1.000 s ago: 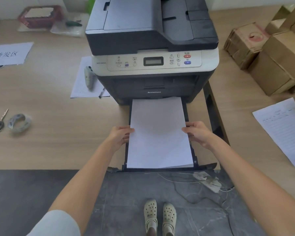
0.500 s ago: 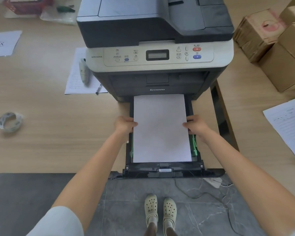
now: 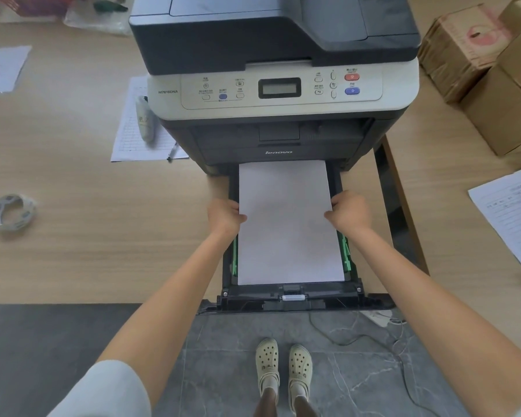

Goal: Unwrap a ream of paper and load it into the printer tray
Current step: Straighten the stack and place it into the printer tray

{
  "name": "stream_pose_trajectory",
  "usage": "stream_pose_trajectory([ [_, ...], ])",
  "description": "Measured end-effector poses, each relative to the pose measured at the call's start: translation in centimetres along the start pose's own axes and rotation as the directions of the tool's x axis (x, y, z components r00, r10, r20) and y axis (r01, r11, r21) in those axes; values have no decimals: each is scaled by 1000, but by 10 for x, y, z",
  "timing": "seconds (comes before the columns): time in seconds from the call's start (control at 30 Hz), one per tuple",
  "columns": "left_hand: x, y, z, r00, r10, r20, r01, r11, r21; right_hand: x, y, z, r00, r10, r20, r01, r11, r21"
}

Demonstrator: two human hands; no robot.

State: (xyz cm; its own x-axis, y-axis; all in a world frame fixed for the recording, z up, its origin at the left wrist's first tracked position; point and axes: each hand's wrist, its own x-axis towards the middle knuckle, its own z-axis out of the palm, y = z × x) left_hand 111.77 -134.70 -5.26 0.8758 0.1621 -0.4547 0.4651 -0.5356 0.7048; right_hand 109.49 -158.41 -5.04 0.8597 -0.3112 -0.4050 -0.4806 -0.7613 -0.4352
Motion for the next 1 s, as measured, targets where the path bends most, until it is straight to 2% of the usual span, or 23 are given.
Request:
stream_pose_trajectory([
  [0.13,0,-1,4,998,-21,-56,22,999,28,-4,1,-5,999,-29,15,31,988,-150],
  [0.27,-1,-1,8,998,-10,-69,13,999,50,-10,-4,-2,999,-33,-31,24,967,-253],
  [0.37,-3,-1,7,996,14,-86,-9,999,53,-13,-7,0,998,-29,-55,13,963,-271],
  [0.53,-8,4,-1,999,11,-52,-8,998,56,-19,-6,-3,996,2,-93,-21,977,-210],
  [0.7,-4,0,-10,995,-97,-28,94,992,-82,-23,-6,-9,994,24,-106,-38,991,-127],
  [0.83,-20,11,-18,985,-164,-54,151,971,-187,-27,4,-19,997,36,-71,-33,999,32],
  [1.0,-43,4,-30,978,-206,29,203,915,-347,-43,18,-30,996,54,-67,-33,960,277],
])
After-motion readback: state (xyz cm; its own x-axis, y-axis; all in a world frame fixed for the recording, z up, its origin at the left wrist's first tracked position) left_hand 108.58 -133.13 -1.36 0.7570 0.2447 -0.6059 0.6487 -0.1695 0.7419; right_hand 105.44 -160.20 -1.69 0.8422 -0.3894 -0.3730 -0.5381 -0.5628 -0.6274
